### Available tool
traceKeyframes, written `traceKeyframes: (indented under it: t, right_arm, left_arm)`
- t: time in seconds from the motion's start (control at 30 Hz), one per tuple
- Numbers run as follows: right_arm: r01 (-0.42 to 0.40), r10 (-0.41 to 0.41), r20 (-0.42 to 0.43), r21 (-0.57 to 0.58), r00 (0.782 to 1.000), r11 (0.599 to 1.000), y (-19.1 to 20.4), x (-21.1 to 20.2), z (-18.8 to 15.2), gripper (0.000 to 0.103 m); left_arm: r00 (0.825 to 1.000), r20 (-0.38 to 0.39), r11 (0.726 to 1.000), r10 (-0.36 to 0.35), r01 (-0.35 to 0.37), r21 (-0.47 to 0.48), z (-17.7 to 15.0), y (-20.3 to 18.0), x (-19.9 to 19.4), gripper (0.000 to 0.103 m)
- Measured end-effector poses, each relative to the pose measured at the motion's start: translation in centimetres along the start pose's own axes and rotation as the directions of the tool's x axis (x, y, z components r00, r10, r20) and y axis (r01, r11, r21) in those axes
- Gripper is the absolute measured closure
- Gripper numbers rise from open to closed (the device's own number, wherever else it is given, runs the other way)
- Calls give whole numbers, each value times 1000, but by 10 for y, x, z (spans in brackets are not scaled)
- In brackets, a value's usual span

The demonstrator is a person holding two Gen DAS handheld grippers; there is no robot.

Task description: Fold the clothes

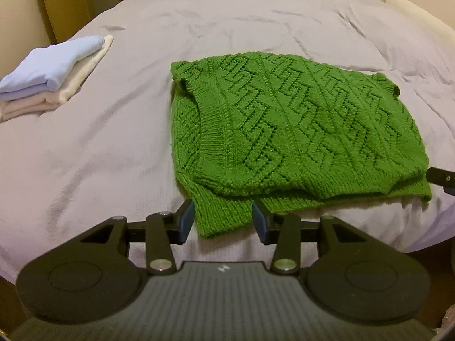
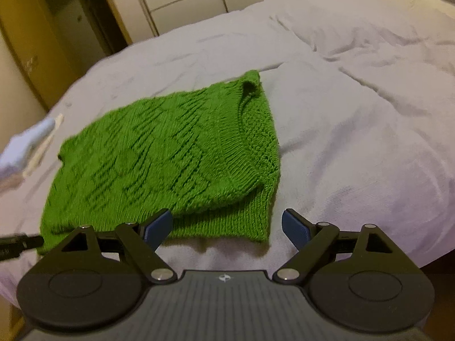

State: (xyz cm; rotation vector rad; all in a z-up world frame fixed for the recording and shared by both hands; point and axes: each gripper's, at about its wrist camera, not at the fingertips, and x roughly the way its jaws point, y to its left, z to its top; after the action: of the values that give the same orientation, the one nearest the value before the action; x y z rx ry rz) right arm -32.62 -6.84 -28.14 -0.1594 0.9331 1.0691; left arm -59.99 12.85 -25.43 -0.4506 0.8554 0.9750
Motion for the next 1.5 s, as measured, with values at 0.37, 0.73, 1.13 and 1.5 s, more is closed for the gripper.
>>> traceKeyframes:
  t: [0.37, 0.73, 1.13, 1.5]
  right_arm:
    - [-183, 160, 91, 367, 983, 912, -67, 39, -8, 31]
    - [-307, 250, 191, 387, 949, 869, -69, 62, -4, 48]
    - [-301, 260, 153, 534, 953, 790, -75, 84, -3, 61]
    - [-396, 317, 299, 865, 900, 309, -98, 78, -61, 53]
  left_arm:
    - [997, 19, 997, -70, 70, -22, 17, 11, 27, 63]
    - [995, 27, 995, -94, 95, -31, 26, 23, 57, 63]
    - [984, 50, 983, -170, 173, -64, 23, 39, 58, 63]
    - [975, 50, 974, -216, 219, -66, 22, 46, 60, 63]
